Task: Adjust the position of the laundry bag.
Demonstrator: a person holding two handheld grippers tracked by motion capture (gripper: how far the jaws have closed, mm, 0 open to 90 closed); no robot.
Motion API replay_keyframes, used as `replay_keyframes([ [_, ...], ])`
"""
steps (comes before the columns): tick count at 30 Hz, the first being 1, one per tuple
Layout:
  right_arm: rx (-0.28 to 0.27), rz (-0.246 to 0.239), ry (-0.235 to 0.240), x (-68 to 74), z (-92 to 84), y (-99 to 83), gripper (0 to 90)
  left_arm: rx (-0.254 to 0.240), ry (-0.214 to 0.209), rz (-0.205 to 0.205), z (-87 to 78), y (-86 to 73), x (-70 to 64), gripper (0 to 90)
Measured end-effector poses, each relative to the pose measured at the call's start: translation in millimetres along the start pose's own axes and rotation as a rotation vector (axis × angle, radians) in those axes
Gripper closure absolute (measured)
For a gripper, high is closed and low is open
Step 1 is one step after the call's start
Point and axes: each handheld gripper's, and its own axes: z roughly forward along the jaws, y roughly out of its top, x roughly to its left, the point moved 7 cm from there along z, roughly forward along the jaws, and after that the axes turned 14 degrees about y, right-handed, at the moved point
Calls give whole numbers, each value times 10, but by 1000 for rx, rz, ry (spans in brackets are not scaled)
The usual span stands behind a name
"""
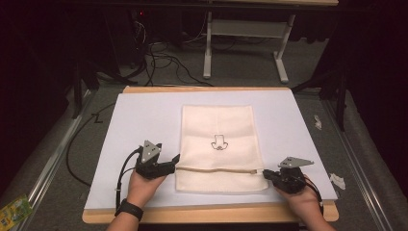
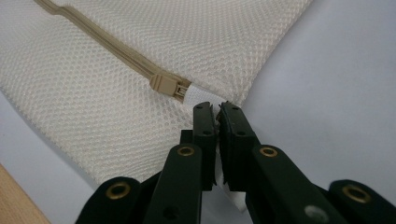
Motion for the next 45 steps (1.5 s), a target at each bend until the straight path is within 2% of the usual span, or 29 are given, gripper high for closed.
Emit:
replay_keyframes([
  [5,-21,-13,27,14,-41,33,872,-4,-2,-13,-15,12,14,229],
  [12,-66,-30,23,21,-105,120,876,-3,4,-11,-54,-3,22,232],
  [15,-100,-39,23,19,-154,199,878,-1,-3,-32,-87,-15,44,253],
  [19,-121,-50,25,20,-183,257,878,-2,-1,-47,-131,-47,66,265],
  [22,-137,-60,25,24,-205,309,879,-2,-3,-37,-177,-66,79,321],
  [31,-160,-90,36,59,-223,401,880,7,-23,-42,-222,-98,75,342],
  [36,-169,-95,38,77,-238,409,880,6,-51,-48,-220,-75,10,344],
  [39,-170,-98,51,110,-253,397,880,12,-86,-26,-208,-73,-81,382],
  [43,-172,-101,51,120,-258,391,880,5,-97,-2,-184,-45,-174,388],
  [45,-174,-107,47,119,-258,393,880,-4,-102,-8,-172,-23,-207,388],
])
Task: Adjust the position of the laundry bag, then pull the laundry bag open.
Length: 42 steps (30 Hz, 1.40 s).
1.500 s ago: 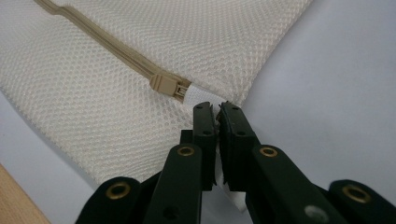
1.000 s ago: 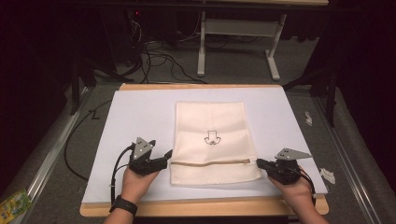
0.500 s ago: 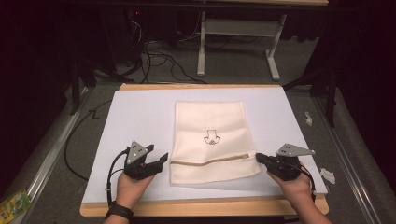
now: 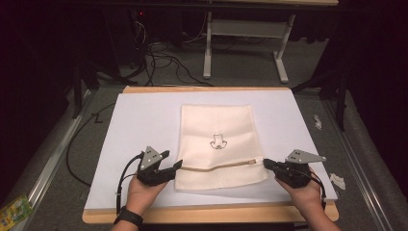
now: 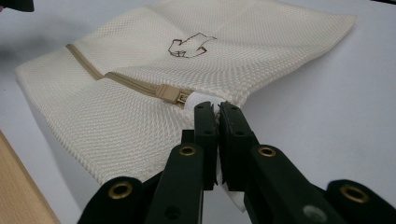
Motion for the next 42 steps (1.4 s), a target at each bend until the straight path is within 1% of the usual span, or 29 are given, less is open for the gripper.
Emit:
replay_keyframes([
  [1,-2,-4,-2,1,3,3,880,-4,2,-4,8,9,-9,387],
  [4,-3,-17,-5,11,-1,11,880,3,-20,-28,52,10,-63,357],
  [5,-6,-16,-5,21,-2,15,880,4,-25,-27,63,8,-90,358],
  [8,-4,-23,-4,29,-5,19,879,11,-29,9,99,6,-186,359],
  [11,-6,-25,-5,24,-2,18,879,13,-33,28,116,1,-259,354],
  [14,-6,-28,-4,22,-3,20,879,15,-31,33,110,-3,-276,355],
  [19,-12,-35,-7,15,-5,26,879,8,-28,20,107,28,-270,363],
  [21,-13,-32,-10,14,-7,27,879,20,-37,14,125,31,-277,379],
  [24,-16,-30,-11,28,-18,27,879,24,-54,4,164,57,-336,386],
  [27,-19,-35,-10,39,-32,32,879,20,-76,4,193,106,-441,388],
  [29,-23,-30,-9,43,-37,35,879,26,-99,-9,213,150,-520,393],
  [30,-25,-25,-8,43,-36,34,879,30,-109,-7,223,175,-560,395],
  [34,-32,-23,-6,53,-37,40,879,32,-131,29,263,252,-735,403],
  [40,-33,-30,-5,56,-42,46,879,33,-188,19,407,310,-1029,420],
  [42,-31,-31,-5,59,-42,46,880,30,-204,21,435,333,-1120,442],
])
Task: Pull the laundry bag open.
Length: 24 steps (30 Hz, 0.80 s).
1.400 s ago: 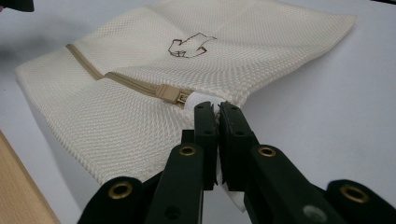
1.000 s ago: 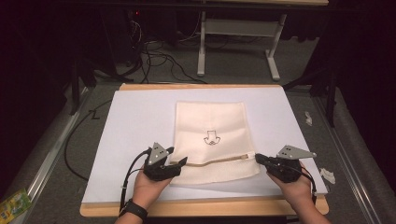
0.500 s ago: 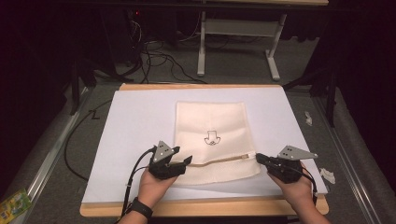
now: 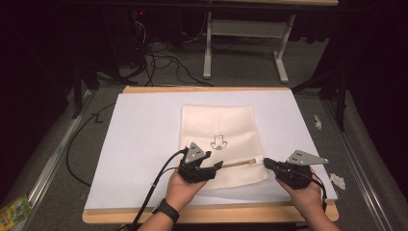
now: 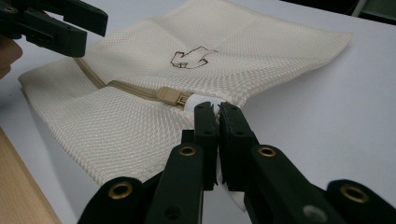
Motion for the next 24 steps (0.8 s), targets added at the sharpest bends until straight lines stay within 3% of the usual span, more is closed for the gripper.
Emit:
replay_keyframes([
  [11,0,-13,5,8,7,21,885,11,-86,62,212,113,-465,521],
  [18,-1,-21,6,12,11,26,884,30,-118,70,343,170,-610,596],
  [24,0,-30,10,21,11,34,884,52,-132,52,453,211,-687,633],
])
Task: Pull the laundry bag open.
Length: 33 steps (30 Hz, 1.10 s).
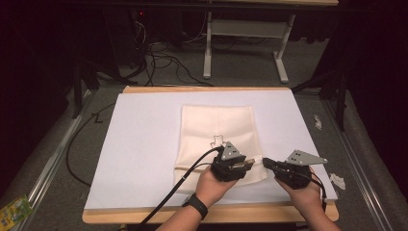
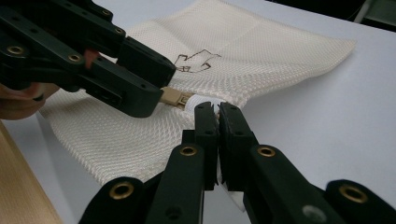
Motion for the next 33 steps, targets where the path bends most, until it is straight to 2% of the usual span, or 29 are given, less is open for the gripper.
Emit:
replay_keyframes([
  [4,2,1,-3,1,4,-3,884,3,-1,-20,38,7,-1,662],
  [14,3,-1,-8,7,7,2,884,14,7,-23,74,-22,-32,770],
  [24,6,-5,-11,1,8,-2,884,6,16,22,54,-43,-69,816],
  [27,6,-4,-9,3,12,-3,884,3,25,47,45,-49,-75,818],
  [33,10,0,-8,3,30,-14,881,6,29,59,30,-47,-79,820],
])
